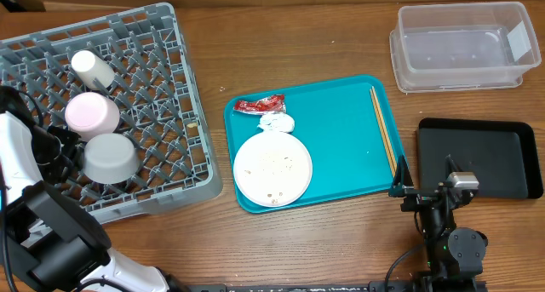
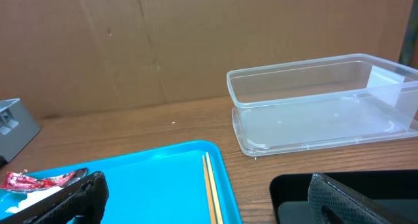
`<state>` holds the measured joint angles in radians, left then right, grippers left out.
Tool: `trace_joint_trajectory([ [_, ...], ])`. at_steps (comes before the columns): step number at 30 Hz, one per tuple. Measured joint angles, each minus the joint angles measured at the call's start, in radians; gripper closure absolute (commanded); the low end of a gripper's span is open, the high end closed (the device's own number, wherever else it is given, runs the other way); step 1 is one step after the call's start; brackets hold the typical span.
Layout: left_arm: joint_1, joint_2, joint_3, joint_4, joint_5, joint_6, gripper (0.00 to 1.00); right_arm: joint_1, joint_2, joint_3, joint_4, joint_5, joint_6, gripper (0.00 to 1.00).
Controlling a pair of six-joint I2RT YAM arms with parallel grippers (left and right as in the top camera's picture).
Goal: Sort waste into correct bins and load items into the dishwasher
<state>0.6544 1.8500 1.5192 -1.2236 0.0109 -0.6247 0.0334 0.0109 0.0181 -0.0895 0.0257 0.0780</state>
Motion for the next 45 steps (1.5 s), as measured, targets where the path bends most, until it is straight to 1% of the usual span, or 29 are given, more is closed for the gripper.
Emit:
trace_joint_trajectory([
  [4,0.001,-0.009,-0.038,0.033,-0.001,0.0,0.96,0.0,0.0,0.0,0.0,0.0,0.0,0.0],
  [15,0.001,-0.015,-0.045,0.038,0.012,0.008,0.96,0.0,0.0,0.0,0.0,0.0,0.0,0.0],
  [20,0.002,-0.017,-0.048,0.056,0.019,0.044,0.96,0.0,0.0,0.0,0.0,0.0,0.0,0.0],
  [23,0.002,-0.017,-0.056,0.116,0.059,0.085,0.96,0.0,0.0,0.0,0.0,0.0,0.0,0.0],
  [30,0.002,-0.017,-0.06,0.129,0.153,0.166,0.96,0.0,0.0,0.0,0.0,0.0,0.0,0.0],
  [35,0.002,-0.017,-0.066,0.13,0.18,0.184,0.95,0.0,0.0,0.0,0.0,0.0,0.0,0.0],
  [45,0.002,-0.017,-0.135,0.176,0.174,0.188,0.96,0.0,0.0,0.0,0.0,0.0,0.0,0.0],
])
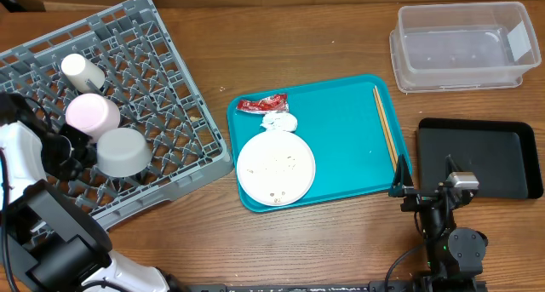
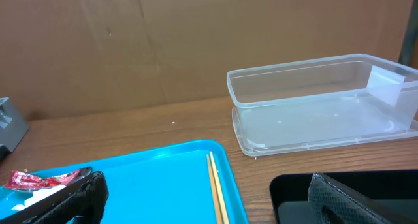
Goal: Sort waste into correct bins and load items into the dishwasher
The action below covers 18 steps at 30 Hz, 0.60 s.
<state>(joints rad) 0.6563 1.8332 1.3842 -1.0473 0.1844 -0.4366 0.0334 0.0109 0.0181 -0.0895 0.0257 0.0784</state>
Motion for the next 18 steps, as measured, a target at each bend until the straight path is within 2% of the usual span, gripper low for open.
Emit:
trace_joint_trajectory([
  [10,0.003,0.0,0.001,-0.057,0.071,0.008,0.96,0.0,0.0,0.0,0.0,0.0,0.0,0.0],
  [18,0.037,0.004,0.159,-0.285,0.124,0.022,0.96,0.0,0.0,0.0,0.0,0.0,0.0,0.0],
])
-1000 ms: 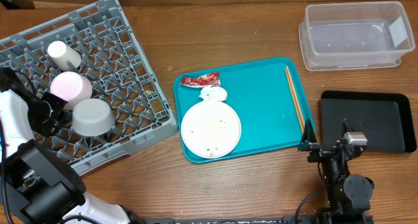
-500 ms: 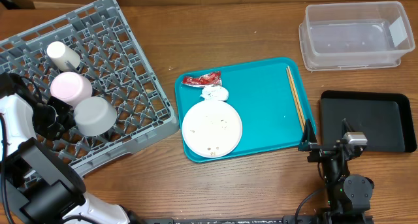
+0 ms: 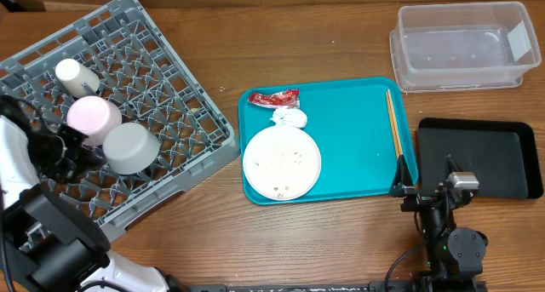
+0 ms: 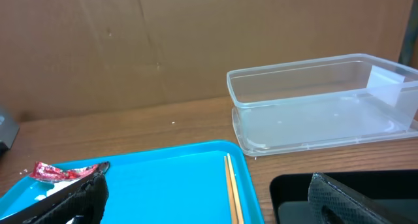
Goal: Sort waste into correct bins and load items into the dishwasher
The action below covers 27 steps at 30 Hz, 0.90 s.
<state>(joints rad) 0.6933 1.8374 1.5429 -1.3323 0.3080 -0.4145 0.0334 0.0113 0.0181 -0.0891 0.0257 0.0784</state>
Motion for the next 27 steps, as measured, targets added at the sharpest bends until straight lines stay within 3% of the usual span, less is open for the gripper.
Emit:
trace_joint_trajectory([
  [6,0.011,0.0,0.149,-0.105,0.01,0.0,0.96,0.0,0.0,0.0,0.0,0.0,0.0,0.0],
  [12,-0.019,0.0,0.163,-0.116,0.014,0.008,0.96,0.0,0.0,0.0,0.0,0.0,0.0,0.0],
  [19,-0.17,0.0,0.14,-0.031,-0.051,0.018,0.96,0.0,0.0,0.0,0.0,0.0,0.0,0.01],
  [27,-0.299,0.0,-0.005,0.088,-0.19,-0.059,0.96,0.0,0.0,0.0,0.0,0.0,0.0,0.0],
])
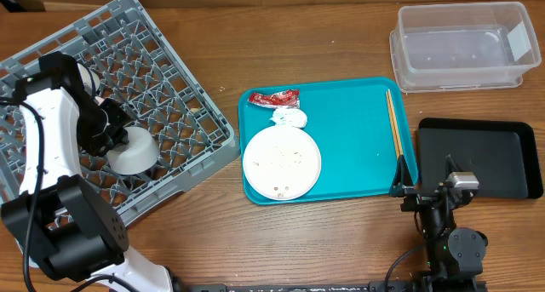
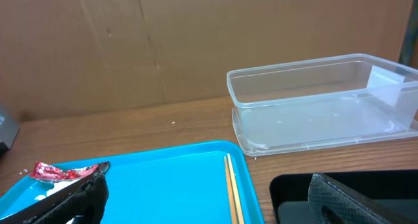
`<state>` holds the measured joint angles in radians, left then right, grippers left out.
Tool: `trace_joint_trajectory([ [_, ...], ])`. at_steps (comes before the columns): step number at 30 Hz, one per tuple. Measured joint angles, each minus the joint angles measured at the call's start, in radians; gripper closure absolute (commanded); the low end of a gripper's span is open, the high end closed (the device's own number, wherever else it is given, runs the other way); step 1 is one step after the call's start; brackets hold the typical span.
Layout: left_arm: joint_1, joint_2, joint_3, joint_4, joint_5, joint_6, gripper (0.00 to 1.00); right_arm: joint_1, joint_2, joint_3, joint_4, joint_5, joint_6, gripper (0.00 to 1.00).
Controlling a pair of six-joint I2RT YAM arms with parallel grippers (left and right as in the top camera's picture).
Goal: Sort waste into correct bins and load items into the dishwasher
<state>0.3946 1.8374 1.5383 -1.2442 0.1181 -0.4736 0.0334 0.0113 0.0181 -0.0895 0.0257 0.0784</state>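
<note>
The grey dish rack [image 1: 170,79] lies turned at an angle at the left. In it a grey bowl [image 1: 136,154] sits upside down. My left gripper [image 1: 108,128] hangs over the rack right beside the bowl; its jaws are hidden from above. The blue tray [image 1: 358,156] holds a white plate [image 1: 281,162], a crumpled tissue [image 1: 289,117], a red wrapper [image 1: 274,97] and chopsticks [image 1: 393,122]. My right gripper [image 2: 206,208] rests open at the tray's near right corner, holding nothing.
A clear plastic container [image 1: 464,41] stands at the back right. A black bin [image 1: 485,151] lies right of the tray, beside the right arm. The rack's right corner comes close to the tray's left edge. A brown wall [image 2: 163,48] rises behind the table.
My left arm has moved from the rack's left edge to over the rack, with its gripper by the grey bowl. The pink cup is now covered by the arm. Rack, tray and right arm are unchanged.
The rack lay nearly square to the table with three cups in it, my left arm at its left edge. Then it was turned clockwise, then turned further, and the tray lay further right. Now my left arm reaches over the rack. The right arm never moved.
</note>
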Motion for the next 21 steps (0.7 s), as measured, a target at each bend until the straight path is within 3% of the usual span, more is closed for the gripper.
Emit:
trace_joint_trajectory([
  [8,-0.001,-0.003,0.029,-0.1,-0.002,-0.019,0.96,0.0,0.0,0.0,0.0,0.0,0.0,0.0],
  [15,0.0,-0.002,0.211,-0.306,-0.022,-0.021,0.96,0.0,0.0,0.0,0.001,0.0,0.0,0.0],
  [21,-0.007,-0.033,0.298,-0.329,0.036,0.041,0.96,0.0,0.0,0.0,-0.001,0.0,0.0,0.0],
])
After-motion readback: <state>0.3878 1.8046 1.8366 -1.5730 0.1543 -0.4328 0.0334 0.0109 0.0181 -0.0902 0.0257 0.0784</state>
